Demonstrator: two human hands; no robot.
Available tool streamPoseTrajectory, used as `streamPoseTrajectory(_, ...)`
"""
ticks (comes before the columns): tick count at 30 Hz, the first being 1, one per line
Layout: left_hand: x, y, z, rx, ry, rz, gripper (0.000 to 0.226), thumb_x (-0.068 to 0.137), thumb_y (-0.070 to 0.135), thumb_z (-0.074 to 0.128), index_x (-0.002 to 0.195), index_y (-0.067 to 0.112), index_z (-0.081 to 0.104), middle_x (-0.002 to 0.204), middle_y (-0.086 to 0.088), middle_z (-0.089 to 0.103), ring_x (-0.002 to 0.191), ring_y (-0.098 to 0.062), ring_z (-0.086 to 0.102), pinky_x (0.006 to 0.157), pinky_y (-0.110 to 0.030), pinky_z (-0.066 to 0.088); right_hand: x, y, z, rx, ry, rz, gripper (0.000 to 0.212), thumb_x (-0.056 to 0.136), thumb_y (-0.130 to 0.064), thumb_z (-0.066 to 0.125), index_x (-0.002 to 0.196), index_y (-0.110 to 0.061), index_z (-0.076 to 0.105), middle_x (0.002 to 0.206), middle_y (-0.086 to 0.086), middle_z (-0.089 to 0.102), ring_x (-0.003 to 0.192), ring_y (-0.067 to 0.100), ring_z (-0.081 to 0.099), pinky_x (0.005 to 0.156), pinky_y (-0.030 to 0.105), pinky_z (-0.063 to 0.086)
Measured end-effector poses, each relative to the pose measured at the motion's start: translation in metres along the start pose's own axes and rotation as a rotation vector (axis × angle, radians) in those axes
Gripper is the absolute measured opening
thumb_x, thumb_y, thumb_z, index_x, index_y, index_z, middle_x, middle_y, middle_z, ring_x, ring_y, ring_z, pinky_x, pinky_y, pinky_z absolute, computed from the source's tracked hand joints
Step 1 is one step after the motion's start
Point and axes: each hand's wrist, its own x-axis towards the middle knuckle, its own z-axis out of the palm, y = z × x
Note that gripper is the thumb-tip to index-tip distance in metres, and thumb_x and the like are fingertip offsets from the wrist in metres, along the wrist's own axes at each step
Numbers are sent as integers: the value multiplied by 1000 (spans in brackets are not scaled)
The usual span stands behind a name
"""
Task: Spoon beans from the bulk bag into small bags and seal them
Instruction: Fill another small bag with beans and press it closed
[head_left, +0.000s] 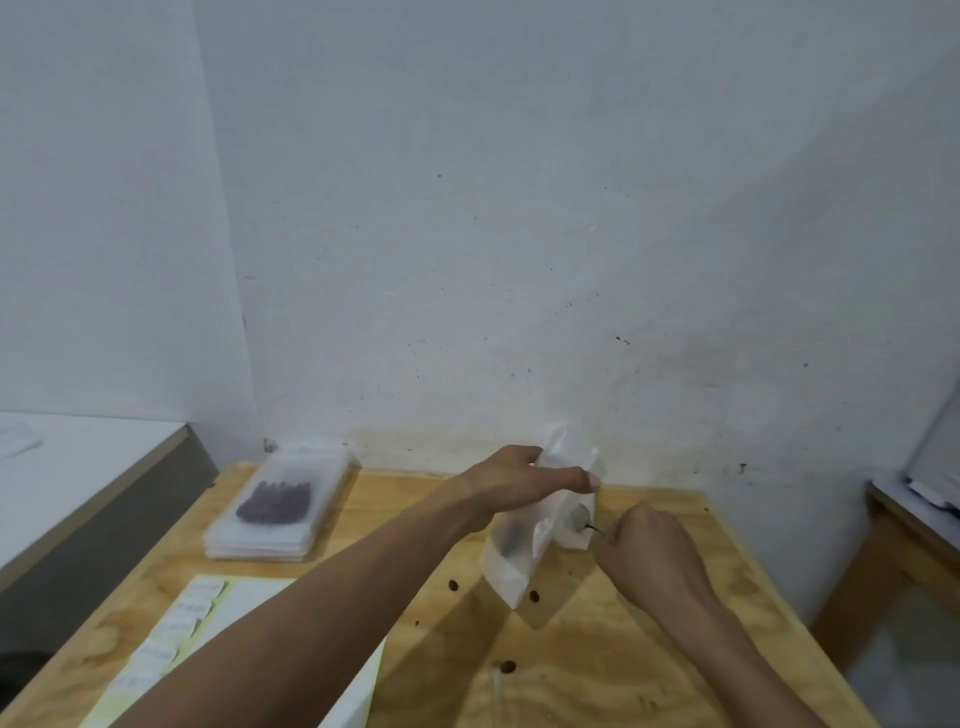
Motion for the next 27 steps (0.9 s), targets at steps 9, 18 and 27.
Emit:
streamPoseTrajectory(9,1,-6,8,-39,125,8,49,72,51,81,100,12,72,97,-3,72,88,-21,69,76,-35,58,-7,10,12,-92,42,-65,36,92,-18,51,59,-20,38,61,-5,43,59,19,45,48,31,28)
streamPoseTrajectory(18,-1,-4,-14,-27,47,56,71,57,62,82,98,4,77,104,-14,76,96,-29,71,80,-39,54,0,11,-3,489,-120,285,25,83,-8,63,59,-5,65,28,-11,37,35,16,34,44,19,24)
streamPoseTrajectory(27,-11,-29,-37,92,37,46,53,65,58,81,95,15,80,101,-7,78,102,-30,72,89,-39,57,3,5,13,744,-220,407,21,87,-6,55,84,0,75,41,-3,35,37,14,22,42,19,18)
